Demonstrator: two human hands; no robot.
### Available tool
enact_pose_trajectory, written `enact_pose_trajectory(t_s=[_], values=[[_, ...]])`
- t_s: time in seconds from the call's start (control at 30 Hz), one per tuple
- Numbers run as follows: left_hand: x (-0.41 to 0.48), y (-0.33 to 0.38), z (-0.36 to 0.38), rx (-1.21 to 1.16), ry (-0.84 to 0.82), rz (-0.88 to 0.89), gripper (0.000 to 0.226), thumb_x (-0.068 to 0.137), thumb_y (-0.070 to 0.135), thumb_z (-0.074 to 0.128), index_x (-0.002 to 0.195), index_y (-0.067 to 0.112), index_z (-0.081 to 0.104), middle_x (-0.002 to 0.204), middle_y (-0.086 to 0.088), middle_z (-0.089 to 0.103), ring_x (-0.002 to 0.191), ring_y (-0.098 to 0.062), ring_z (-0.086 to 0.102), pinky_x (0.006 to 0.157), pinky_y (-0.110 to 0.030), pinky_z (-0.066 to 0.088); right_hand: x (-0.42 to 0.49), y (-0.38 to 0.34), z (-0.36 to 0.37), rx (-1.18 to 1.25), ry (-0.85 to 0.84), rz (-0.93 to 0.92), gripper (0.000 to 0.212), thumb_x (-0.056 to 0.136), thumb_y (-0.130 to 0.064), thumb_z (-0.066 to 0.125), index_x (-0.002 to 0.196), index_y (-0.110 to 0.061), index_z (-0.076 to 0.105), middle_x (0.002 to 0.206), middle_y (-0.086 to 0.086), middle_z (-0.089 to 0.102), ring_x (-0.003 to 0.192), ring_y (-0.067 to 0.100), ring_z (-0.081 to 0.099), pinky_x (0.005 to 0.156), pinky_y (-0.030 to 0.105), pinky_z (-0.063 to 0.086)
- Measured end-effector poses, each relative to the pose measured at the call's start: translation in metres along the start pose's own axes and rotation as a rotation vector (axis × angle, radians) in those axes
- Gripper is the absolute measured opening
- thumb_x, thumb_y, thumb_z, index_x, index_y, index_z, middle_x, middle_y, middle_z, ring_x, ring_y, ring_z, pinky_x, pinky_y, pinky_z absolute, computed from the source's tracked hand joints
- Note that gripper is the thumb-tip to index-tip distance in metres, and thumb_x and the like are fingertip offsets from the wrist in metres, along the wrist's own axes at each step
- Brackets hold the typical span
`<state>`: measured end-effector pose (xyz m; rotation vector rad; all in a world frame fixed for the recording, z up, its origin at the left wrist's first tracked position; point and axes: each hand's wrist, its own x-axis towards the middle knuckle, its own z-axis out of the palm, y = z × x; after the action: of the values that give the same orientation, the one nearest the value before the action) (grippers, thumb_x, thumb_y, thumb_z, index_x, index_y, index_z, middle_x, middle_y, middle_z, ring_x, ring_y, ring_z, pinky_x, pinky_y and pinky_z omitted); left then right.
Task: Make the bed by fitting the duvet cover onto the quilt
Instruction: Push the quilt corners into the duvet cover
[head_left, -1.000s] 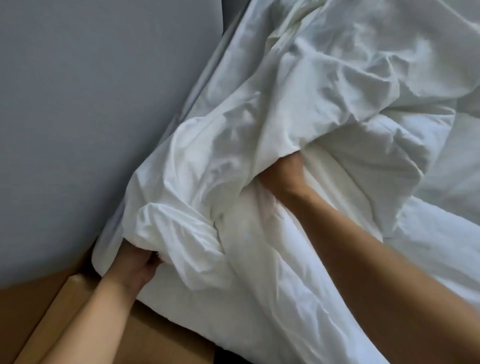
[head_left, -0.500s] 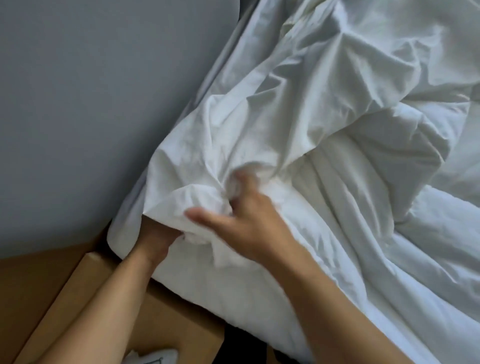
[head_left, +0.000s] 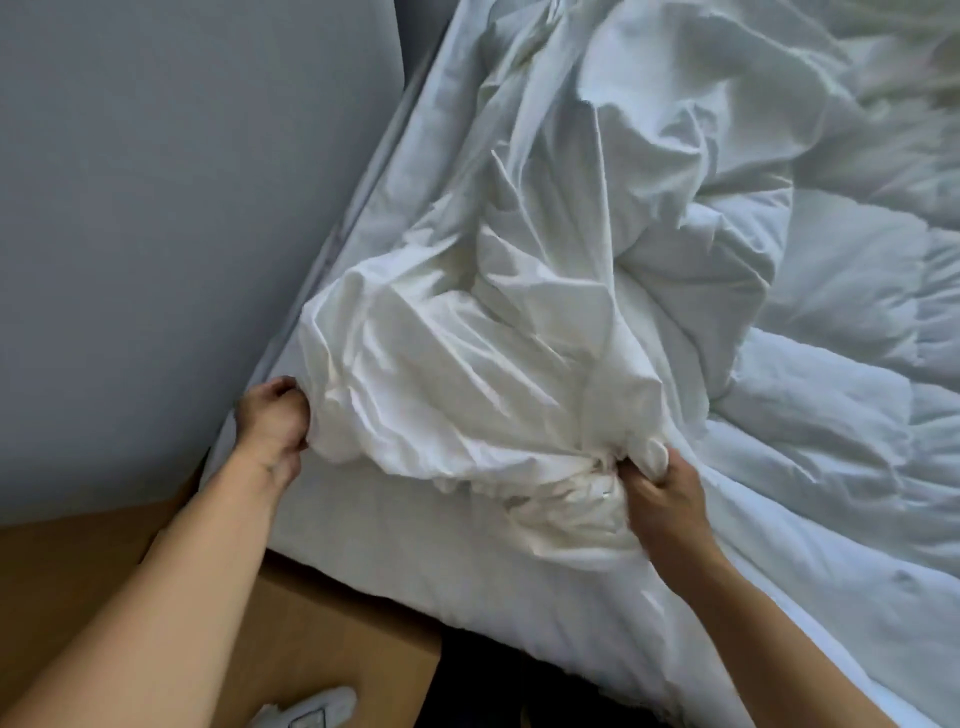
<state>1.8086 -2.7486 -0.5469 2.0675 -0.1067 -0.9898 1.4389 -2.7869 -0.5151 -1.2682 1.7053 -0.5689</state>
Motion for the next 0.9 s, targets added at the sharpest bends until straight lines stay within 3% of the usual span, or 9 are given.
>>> enact_pose_trajectory(t_s=[0.07, 0.2, 0.3, 0.47, 0.53, 0.6, 0.7, 0.8, 0.9], values=[[0.000, 0.000, -0.003, 0.004, 0.045, -0.013, 0.027, 0.090, -0.006, 0.043, 0.074, 0.011, 0.058, 0.072, -0.012, 0.052, 0.061, -0.021, 0.049, 0.050, -0.022, 0.037, -0.001, 0.033, -0.045, -0.086, 0.061, 0.064, 0.019, 0.087, -0.001, 0.063, 0.074, -0.016, 0.062, 0.070, -0.007, 0.067, 0.066, 0.012, 0.058, 0.058, 0.027, 0.046], [-0.016, -0.002, -0.011, -0.013, 0.077, -0.013, 0.035, 0.088, -0.007, 0.047, 0.062, 0.015, 0.049, 0.066, -0.010, 0.049, 0.055, -0.019, 0.045, 0.057, -0.028, 0.038, 0.004, 0.091, -0.164, -0.245, 0.236, 0.184, 0.013, 0.091, -0.006, 0.065, 0.082, -0.016, 0.066, 0.079, 0.005, 0.071, 0.070, 0.025, 0.062, 0.055, 0.038, 0.048], [-0.025, -0.005, -0.020, -0.008, 0.108, -0.022, 0.031, 0.084, -0.006, 0.054, 0.063, 0.016, 0.050, 0.065, -0.011, 0.048, 0.054, -0.020, 0.045, 0.047, -0.026, 0.046, -0.002, 0.141, -0.249, -0.402, 0.378, 0.413, 0.003, 0.094, -0.012, 0.062, 0.094, -0.009, 0.063, 0.096, 0.027, 0.068, 0.085, 0.042, 0.064, 0.073, 0.049, 0.056], [-0.057, -0.016, -0.012, -0.110, 0.121, -0.044, 0.036, 0.081, -0.005, 0.073, 0.070, 0.019, 0.049, 0.067, -0.002, 0.060, 0.061, -0.016, 0.059, 0.046, -0.032, 0.058, 0.002, 0.158, -0.266, -0.480, 0.333, 0.640, 0.034, 0.087, -0.008, 0.062, 0.118, 0.005, 0.056, 0.111, 0.034, 0.062, 0.100, 0.050, 0.059, 0.088, 0.057, 0.051], [-0.074, -0.024, -0.008, -0.022, 0.112, 0.054, 0.042, 0.079, 0.004, 0.077, 0.062, 0.022, 0.043, 0.059, 0.000, 0.050, 0.060, -0.018, 0.050, 0.049, -0.027, 0.044, 0.007, 0.131, -0.232, -0.509, 0.436, 0.513, 0.055, 0.084, -0.026, 0.056, 0.133, -0.006, 0.042, 0.128, 0.031, 0.051, 0.116, 0.048, 0.050, 0.099, 0.056, 0.042], [-0.096, -0.030, -0.005, 0.130, 0.094, 0.173, 0.043, 0.073, 0.016, 0.082, 0.057, 0.017, 0.043, 0.059, -0.001, 0.039, 0.061, -0.016, 0.036, 0.054, -0.028, 0.027, -0.003, 0.098, -0.180, -0.598, 0.597, 0.061, 0.062, 0.077, -0.041, 0.051, 0.134, -0.018, 0.042, 0.134, 0.019, 0.046, 0.119, 0.041, 0.045, 0.098, 0.051, 0.033], [-0.124, -0.026, 0.002, 0.263, 0.125, 0.306, 0.039, 0.067, 0.025, 0.081, 0.060, 0.007, 0.047, 0.061, -0.002, 0.037, 0.060, -0.017, 0.032, 0.056, -0.033, 0.026, -0.030, 0.066, -0.101, -0.842, 0.293, -0.389, 0.080, 0.070, -0.069, 0.062, 0.135, -0.025, 0.047, 0.136, 0.010, 0.046, 0.122, 0.035, 0.045, 0.090, 0.048, 0.035], [-0.143, -0.018, 0.007, 0.159, 0.135, 0.348, 0.029, 0.065, 0.022, 0.077, 0.064, 0.016, 0.049, 0.065, -0.003, 0.037, 0.062, -0.017, 0.031, 0.056, -0.032, 0.026, -0.025, 0.077, -0.082, -1.093, -0.022, -0.224, 0.105, 0.063, -0.071, 0.074, 0.149, -0.032, 0.028, 0.141, 0.012, 0.037, 0.123, 0.037, 0.042, 0.093, 0.048, 0.040], [-0.155, -0.019, 0.009, 0.038, 0.178, 0.291, 0.024, 0.068, 0.013, 0.075, 0.070, 0.014, 0.052, 0.069, -0.003, 0.038, 0.066, -0.016, 0.033, 0.058, -0.030, 0.028, -0.019, 0.118, -0.113, -1.096, -0.126, -0.114, 0.088, 0.085, -0.041, 0.068, 0.154, -0.033, 0.014, 0.130, 0.012, 0.049, 0.106, 0.037, 0.056, 0.083, 0.050, 0.051]])
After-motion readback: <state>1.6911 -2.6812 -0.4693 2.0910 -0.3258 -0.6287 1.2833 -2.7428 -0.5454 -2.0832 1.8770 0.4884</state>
